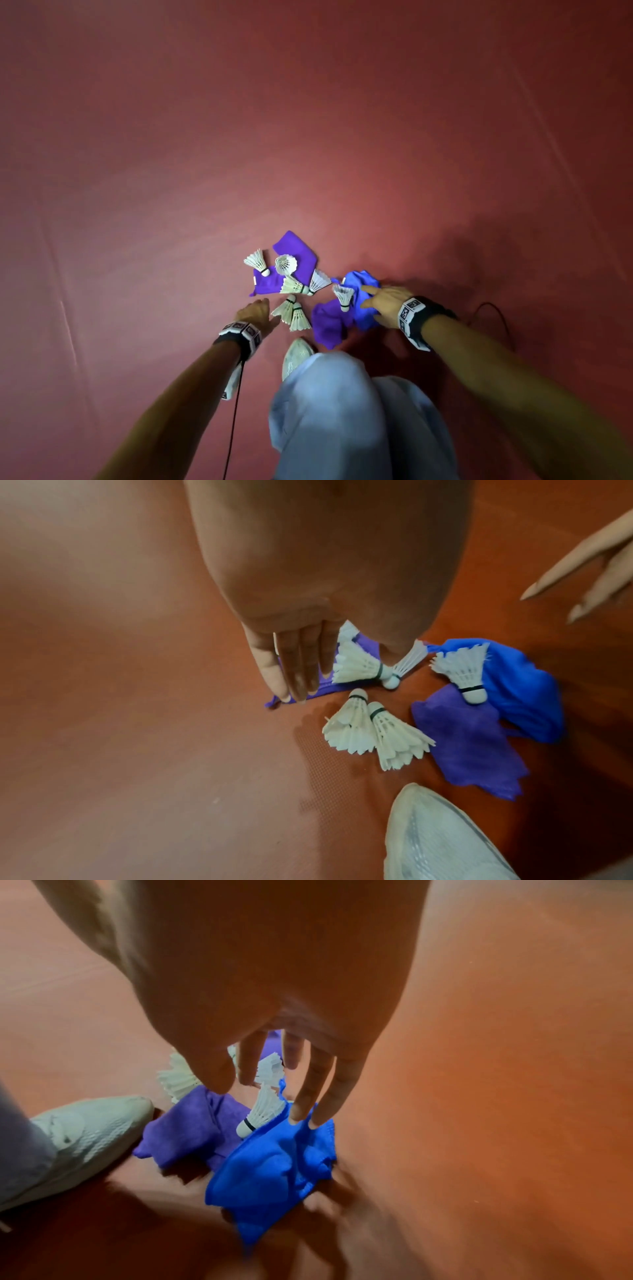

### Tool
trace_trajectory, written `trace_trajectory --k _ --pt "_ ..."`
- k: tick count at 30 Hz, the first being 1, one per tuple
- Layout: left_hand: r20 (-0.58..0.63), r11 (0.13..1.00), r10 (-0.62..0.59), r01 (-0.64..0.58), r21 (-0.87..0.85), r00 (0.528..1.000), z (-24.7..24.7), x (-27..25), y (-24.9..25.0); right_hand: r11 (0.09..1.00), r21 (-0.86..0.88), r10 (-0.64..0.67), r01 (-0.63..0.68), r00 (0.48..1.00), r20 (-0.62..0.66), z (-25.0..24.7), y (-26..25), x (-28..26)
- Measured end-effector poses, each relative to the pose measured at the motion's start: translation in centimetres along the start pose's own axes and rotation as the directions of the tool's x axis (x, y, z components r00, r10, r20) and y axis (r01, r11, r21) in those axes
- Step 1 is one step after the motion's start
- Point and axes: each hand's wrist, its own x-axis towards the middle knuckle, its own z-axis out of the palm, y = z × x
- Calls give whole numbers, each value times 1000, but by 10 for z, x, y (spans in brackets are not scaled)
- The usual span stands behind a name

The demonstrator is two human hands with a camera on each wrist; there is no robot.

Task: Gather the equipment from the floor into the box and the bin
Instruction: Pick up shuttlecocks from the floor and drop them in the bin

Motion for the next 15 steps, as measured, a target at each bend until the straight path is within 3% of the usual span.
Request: trace_trajectory --k 7,11,15 --pt "-19 991 -35 32 -127 999 56 66 -9 996 62 -61 58 997 40 39 -7 89" --pt "10 982 -66 67 -179 998 66 79 -6 991 118 -70 62 995 65 47 -10 100" --pt "35 951 -139 143 -273 990 60 66 -4 980 187 -62 65 998 -21 44 -14 89"
